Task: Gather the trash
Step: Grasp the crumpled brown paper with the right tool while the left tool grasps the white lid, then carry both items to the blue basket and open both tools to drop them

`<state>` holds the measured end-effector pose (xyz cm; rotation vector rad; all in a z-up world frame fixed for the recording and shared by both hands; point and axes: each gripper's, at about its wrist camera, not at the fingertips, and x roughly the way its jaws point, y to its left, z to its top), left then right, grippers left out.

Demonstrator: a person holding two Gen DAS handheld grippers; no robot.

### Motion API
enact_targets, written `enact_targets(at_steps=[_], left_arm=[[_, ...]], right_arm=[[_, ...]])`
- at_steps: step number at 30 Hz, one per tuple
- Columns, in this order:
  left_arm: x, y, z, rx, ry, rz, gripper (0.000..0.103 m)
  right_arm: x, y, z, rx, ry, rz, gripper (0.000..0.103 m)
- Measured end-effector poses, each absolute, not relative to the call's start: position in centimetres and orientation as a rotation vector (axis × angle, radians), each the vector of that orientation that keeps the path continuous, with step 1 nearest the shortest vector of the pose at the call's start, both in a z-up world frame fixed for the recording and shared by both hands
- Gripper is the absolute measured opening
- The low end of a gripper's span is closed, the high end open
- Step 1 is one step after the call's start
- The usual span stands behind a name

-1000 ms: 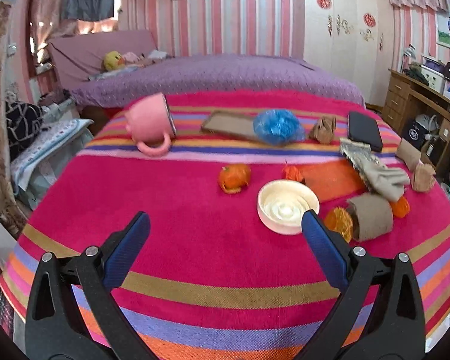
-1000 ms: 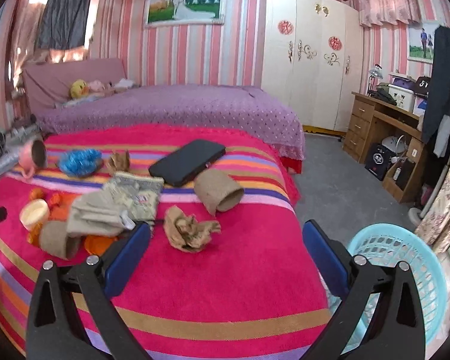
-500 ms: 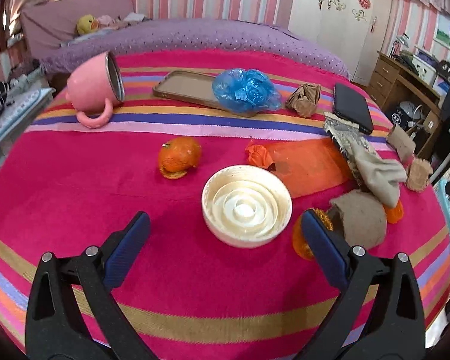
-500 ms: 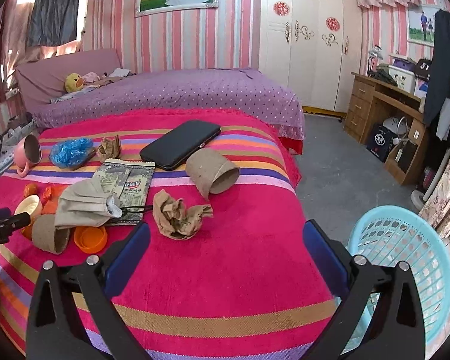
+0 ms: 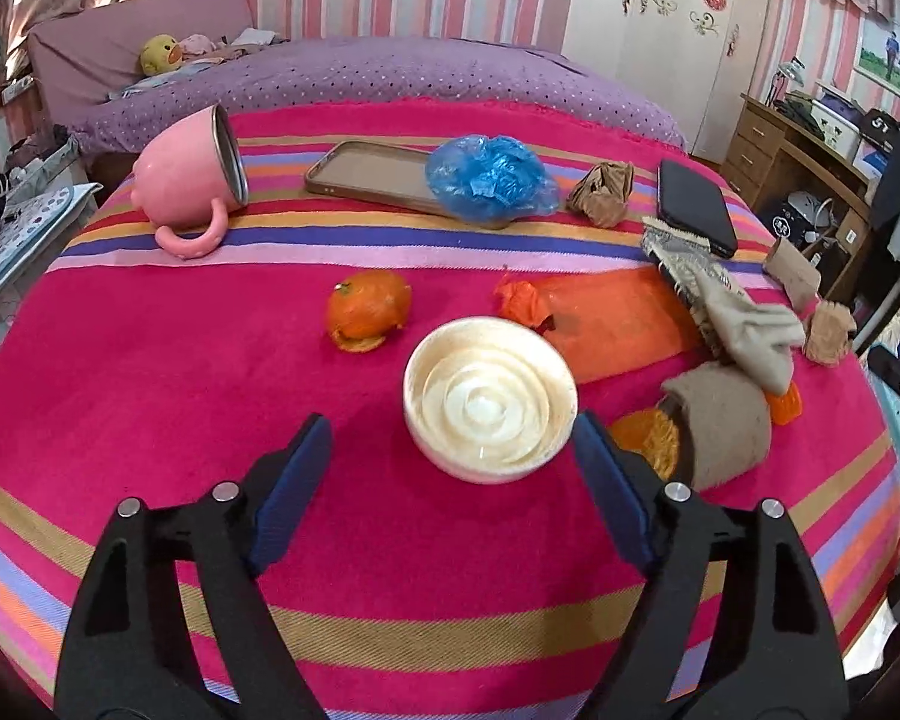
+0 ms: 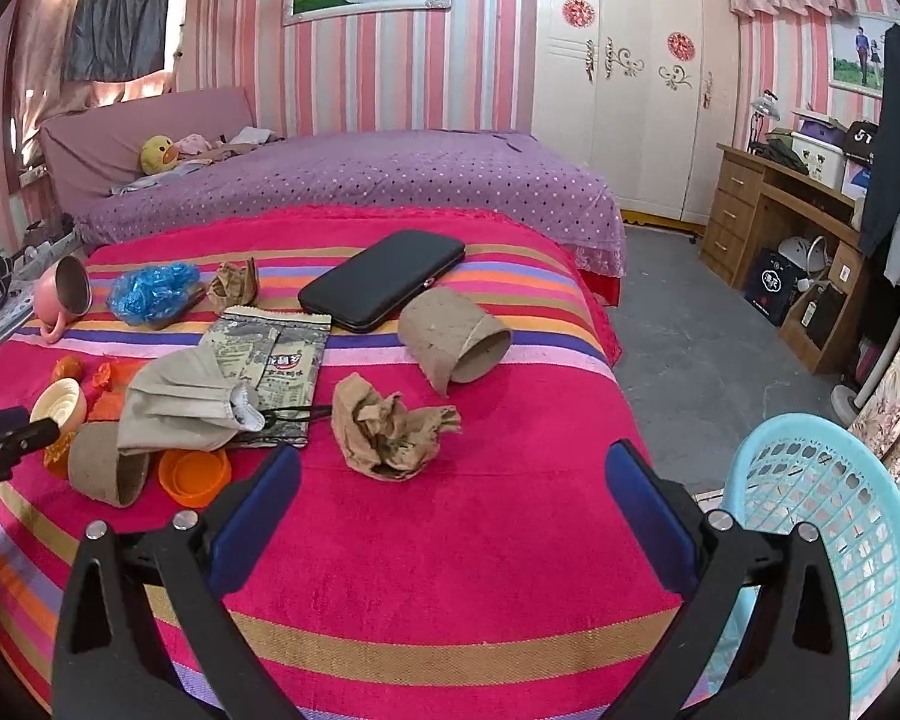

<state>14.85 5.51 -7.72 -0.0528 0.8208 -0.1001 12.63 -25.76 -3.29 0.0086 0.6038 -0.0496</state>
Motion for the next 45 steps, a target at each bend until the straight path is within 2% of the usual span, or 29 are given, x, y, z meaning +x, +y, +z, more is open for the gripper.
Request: enact_targets(at_steps=[8, 11, 13, 19, 20, 22, 24, 27, 35, 45], left_arm=[[15.9, 4.1, -7.9, -0.029, 0.833, -0.119, 0.079], [16.2, 3.6, -8.1, -0.018, 0.835, -0.115, 0.070], [16.1, 3.6, -8.1, -0.016, 0.834, -0.118, 0.060], [15.5, 3.3, -7.9, 0.005, 0.819, -0.124, 0.060], [15.4, 3.4, -7.9, 0.005, 0.816, -0.121, 0.060], [15.0, 3.5, -7.6, 0.004, 0.801, -0.114, 0.060], [14.5, 3.6, -7.3, 0.002, 0.781, -0.110, 0.060], [13.8, 3.5, -7.0, 0.004, 0.763, -0.099, 0.060], [12.3, 3.1, -5.6, -0.001, 0.713, -0.019, 0.060], [8.8, -1.1, -0.7, -0.005, 0.555, -0.002, 0.060]], right_arm=[[13.1, -25.9, -3.5, 0.034, 0.616, -0.044, 0.099], [13.3, -25.5, -3.7, 0.031, 0.620, -0.033, 0.099], [13.6, -25.2, -3.8, 0.021, 0.626, -0.025, 0.099], [15.1, -24.2, -4.3, -0.032, 0.653, -0.025, 0.098], [15.6, -24.0, -4.5, -0.045, 0.666, -0.025, 0.096], [16.4, -23.8, -4.9, -0.052, 0.694, -0.008, 0.084], [17.2, -23.8, -5.4, -0.049, 0.732, 0.008, 0.065], [17.9, -23.6, -6.1, -0.038, 0.771, 0.048, 0.052], [16.0, -24.2, -4.2, -0.030, 0.680, 0.091, 0.050], [12.6, -28.4, -1.1, -0.020, 0.594, 0.070, 0.050]])
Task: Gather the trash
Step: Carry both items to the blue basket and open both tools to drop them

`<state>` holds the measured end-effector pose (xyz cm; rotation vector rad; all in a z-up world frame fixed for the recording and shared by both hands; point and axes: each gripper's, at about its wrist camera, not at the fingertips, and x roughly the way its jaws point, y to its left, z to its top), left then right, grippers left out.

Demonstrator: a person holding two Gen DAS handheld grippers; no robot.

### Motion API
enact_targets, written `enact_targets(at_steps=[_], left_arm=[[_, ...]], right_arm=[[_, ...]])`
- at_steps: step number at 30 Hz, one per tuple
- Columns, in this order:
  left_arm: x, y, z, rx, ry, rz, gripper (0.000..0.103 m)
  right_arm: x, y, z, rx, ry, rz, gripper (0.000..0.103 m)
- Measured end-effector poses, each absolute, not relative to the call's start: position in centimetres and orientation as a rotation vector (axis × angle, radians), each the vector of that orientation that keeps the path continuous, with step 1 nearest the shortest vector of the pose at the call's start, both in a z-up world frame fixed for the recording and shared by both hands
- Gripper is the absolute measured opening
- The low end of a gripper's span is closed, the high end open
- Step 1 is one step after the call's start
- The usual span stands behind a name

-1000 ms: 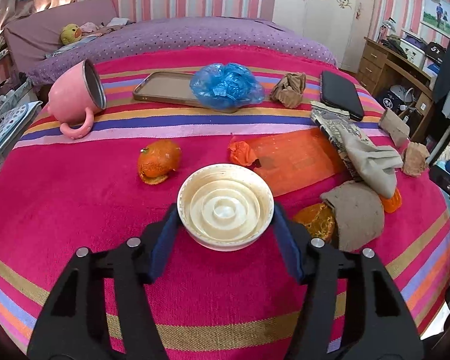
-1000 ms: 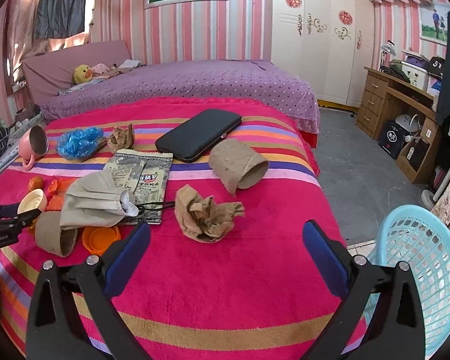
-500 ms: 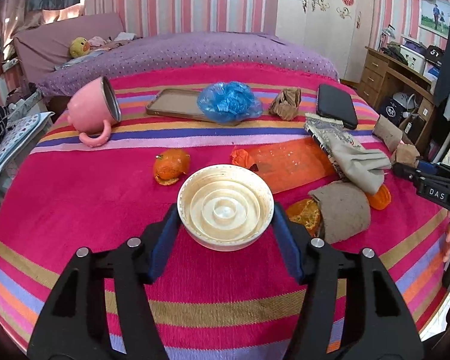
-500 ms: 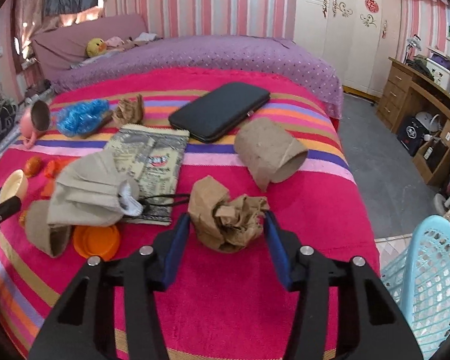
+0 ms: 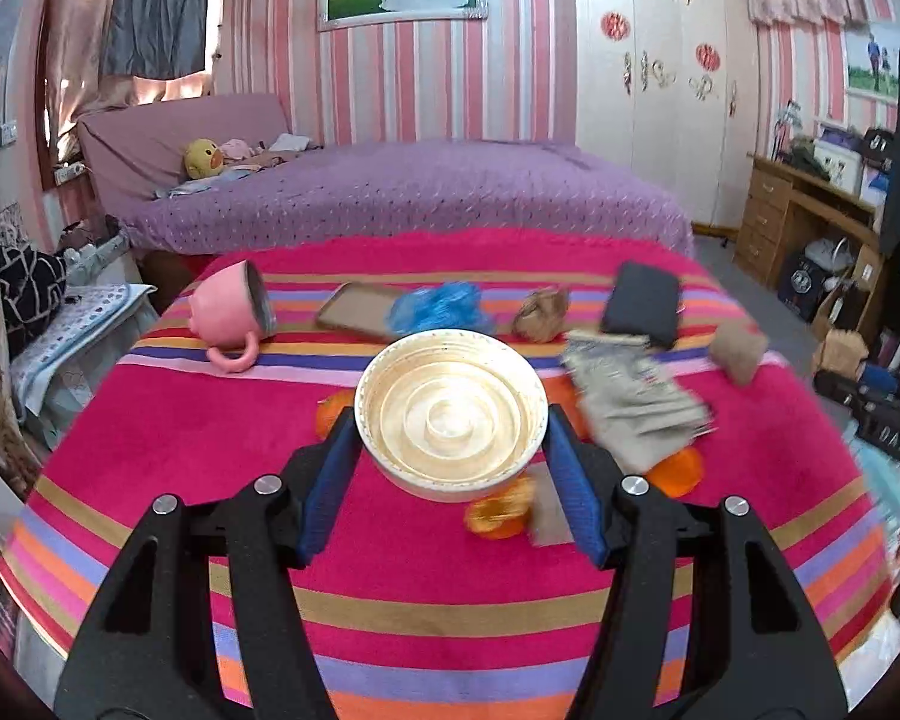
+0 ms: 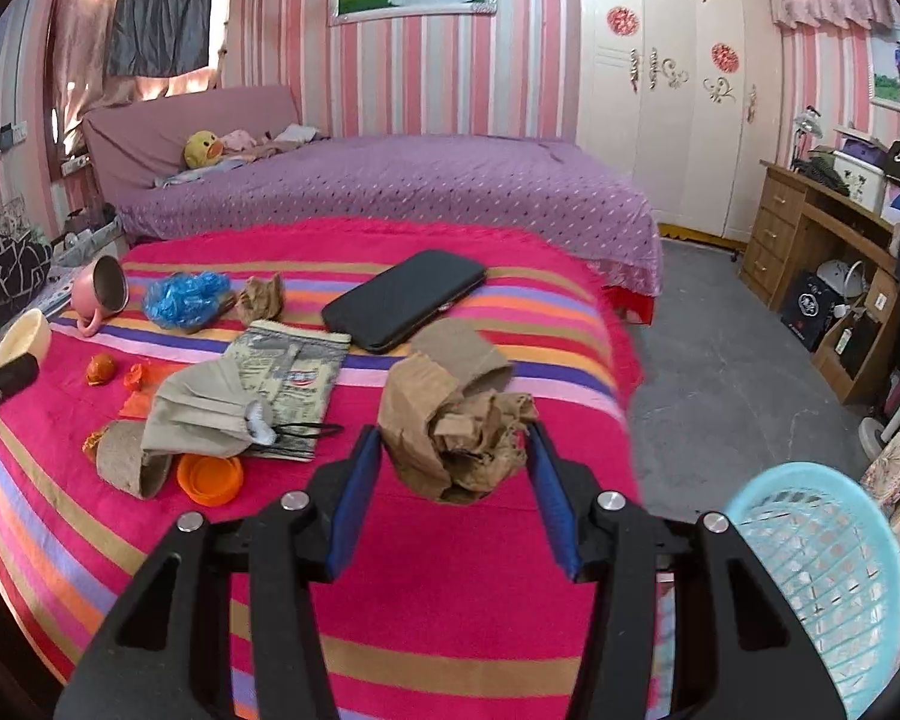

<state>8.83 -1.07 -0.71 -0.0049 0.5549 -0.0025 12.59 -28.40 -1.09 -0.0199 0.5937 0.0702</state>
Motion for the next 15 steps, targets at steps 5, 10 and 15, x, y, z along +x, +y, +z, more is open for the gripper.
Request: enact_targets(at_steps=[5, 10, 15], left_arm=[[8.2, -5.1, -0.1, 0.009, 0.546, -0.051, 0.060], [7.7, -9.7, 0.0, 0.010, 0.552, -0.123, 0.060], [7.4, -15.0, -0.3, 0.033, 0.552, -0.192, 0.060]], right_arm=[[10.8, -32.2, -0.5, -0.023, 0.588, 0.035, 0.050], [8.9, -37.0, 0.0, -0.001, 0.584, -0.011, 0.050], [7.0, -42.0, -0.1, 0.024, 0.587, -0.077, 0.050]])
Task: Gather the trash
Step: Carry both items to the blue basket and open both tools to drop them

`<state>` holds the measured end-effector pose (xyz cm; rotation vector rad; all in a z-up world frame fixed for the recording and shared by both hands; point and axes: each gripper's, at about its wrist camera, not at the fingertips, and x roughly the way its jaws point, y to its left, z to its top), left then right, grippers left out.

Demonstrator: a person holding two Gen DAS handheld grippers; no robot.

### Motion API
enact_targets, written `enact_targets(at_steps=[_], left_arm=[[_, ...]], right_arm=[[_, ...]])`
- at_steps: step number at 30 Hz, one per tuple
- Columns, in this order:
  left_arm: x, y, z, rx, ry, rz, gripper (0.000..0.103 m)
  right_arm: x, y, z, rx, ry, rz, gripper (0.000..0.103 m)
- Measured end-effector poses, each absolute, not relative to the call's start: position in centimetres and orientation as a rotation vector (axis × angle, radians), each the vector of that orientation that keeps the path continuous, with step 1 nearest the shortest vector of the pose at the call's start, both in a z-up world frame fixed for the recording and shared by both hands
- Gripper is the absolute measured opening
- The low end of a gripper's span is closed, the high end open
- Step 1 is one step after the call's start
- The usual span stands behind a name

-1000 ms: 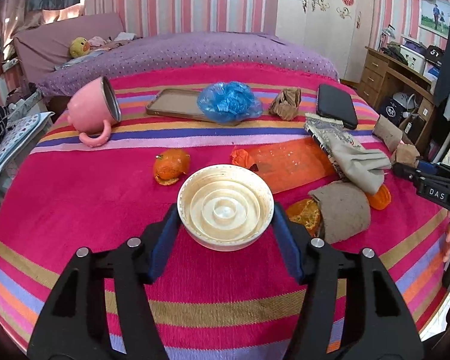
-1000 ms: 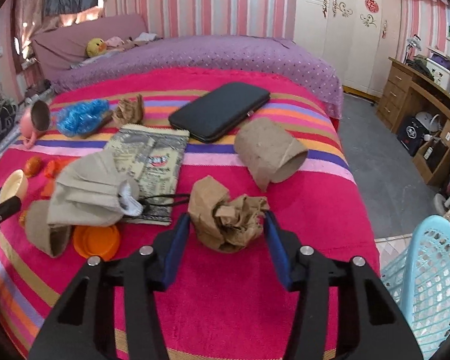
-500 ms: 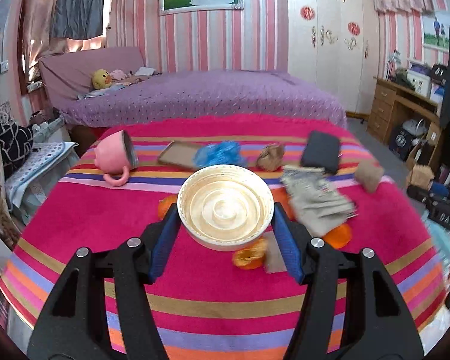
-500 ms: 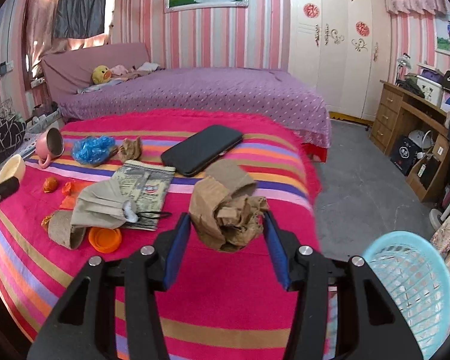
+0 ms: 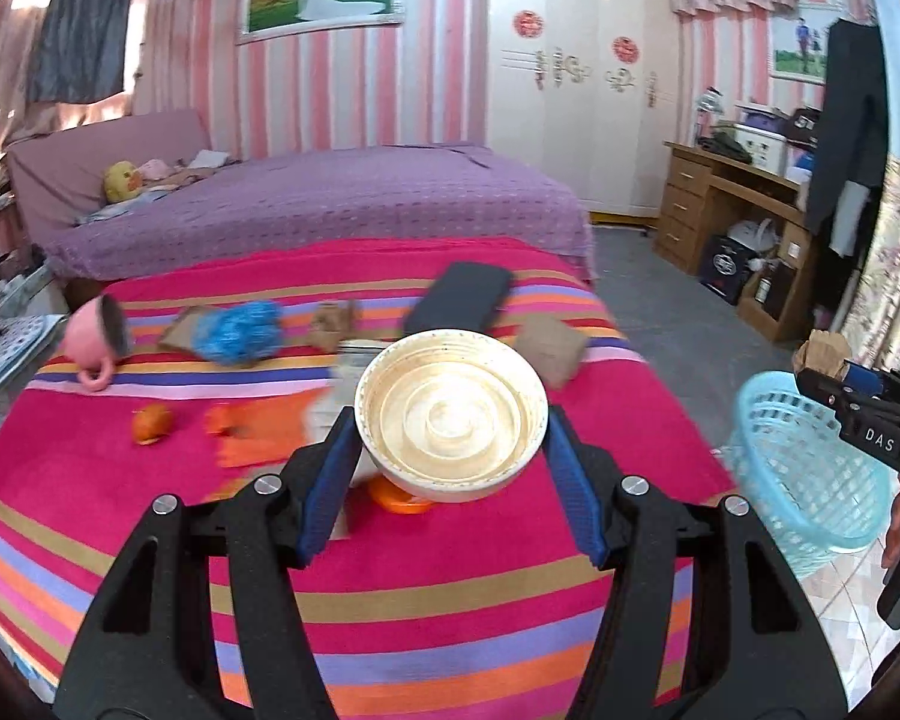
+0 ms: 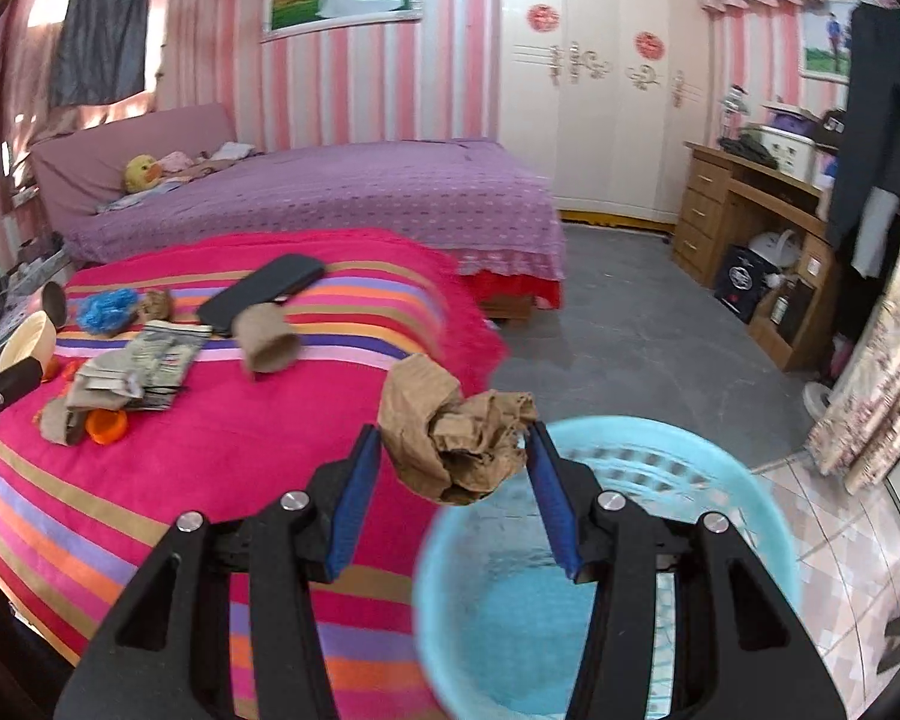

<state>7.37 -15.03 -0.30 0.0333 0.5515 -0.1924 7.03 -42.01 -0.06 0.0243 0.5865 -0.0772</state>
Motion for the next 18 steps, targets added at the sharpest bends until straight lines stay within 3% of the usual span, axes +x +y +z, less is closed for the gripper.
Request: enact_targets(at_steps=[18], left_arm=[[7.3, -34.5, -3.9, 0.102, 0.606, -0.494, 0.060]], right_arm=[[1.6, -55.8, -3.6, 0.119, 0.609, -0.304, 0.050]])
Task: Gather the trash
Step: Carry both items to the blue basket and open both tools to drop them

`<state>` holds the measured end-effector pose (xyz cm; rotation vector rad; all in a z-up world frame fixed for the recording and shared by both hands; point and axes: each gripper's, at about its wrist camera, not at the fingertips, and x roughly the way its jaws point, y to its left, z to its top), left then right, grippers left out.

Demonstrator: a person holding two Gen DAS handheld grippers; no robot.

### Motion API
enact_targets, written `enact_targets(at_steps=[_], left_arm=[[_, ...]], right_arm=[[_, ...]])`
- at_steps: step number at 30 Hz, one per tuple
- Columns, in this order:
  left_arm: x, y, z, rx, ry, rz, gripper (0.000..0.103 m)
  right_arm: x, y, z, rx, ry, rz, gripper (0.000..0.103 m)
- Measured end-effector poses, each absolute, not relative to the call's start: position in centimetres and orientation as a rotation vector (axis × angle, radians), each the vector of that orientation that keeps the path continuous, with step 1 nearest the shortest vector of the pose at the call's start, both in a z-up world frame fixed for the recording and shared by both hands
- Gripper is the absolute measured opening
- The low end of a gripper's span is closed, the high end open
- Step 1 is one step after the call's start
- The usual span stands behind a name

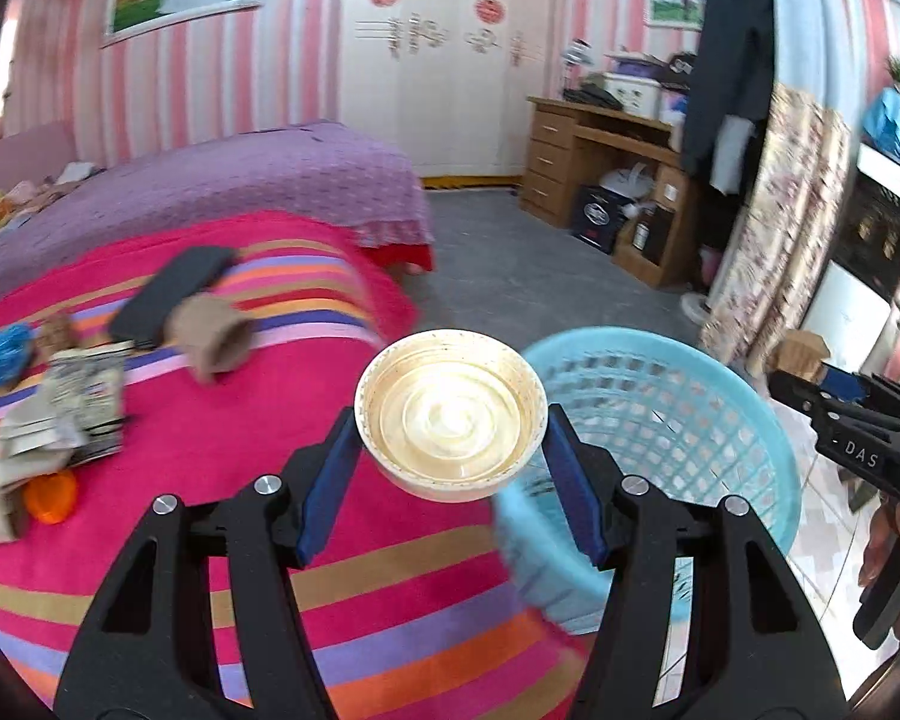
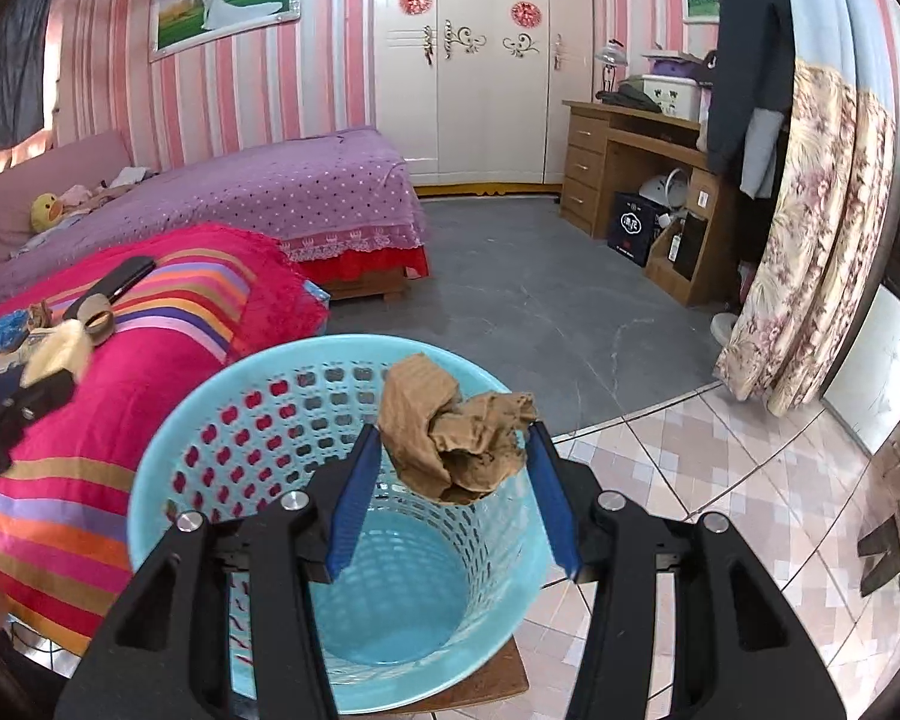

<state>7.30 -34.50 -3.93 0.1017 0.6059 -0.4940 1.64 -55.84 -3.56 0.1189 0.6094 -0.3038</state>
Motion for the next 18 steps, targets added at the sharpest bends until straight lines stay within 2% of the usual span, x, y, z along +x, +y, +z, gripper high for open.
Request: enact_targets(at_steps=[11, 12, 13, 16, 18], left_arm=[[9.3, -42.2, -6.0, 0.185, 0.673, -0.593, 0.061], [9.5, -42.3, -6.2, 0.190, 0.674, -0.581, 0.063], [9.7, -42.2, -6.3, 0.192, 0.674, -0.572, 0.072], [10.4, -41.1, -6.1, 0.162, 0.678, -0.554, 0.084], [10.9, -40.0, -5.6, 0.136, 0.676, -0.538, 0.087]], right_arm=[[2.4, -58.6, -5.2, 0.195, 0.561, -0.307, 0.050], [2.5, -58.4, -5.3, 0.190, 0.566, -0.309, 0.050], [2.6, -58.3, -5.4, 0.187, 0.568, -0.307, 0.050], [2.5, -57.7, -5.4, 0.169, 0.572, -0.303, 0.050], [2.4, -57.8, -5.3, 0.160, 0.576, -0.304, 0.050]])
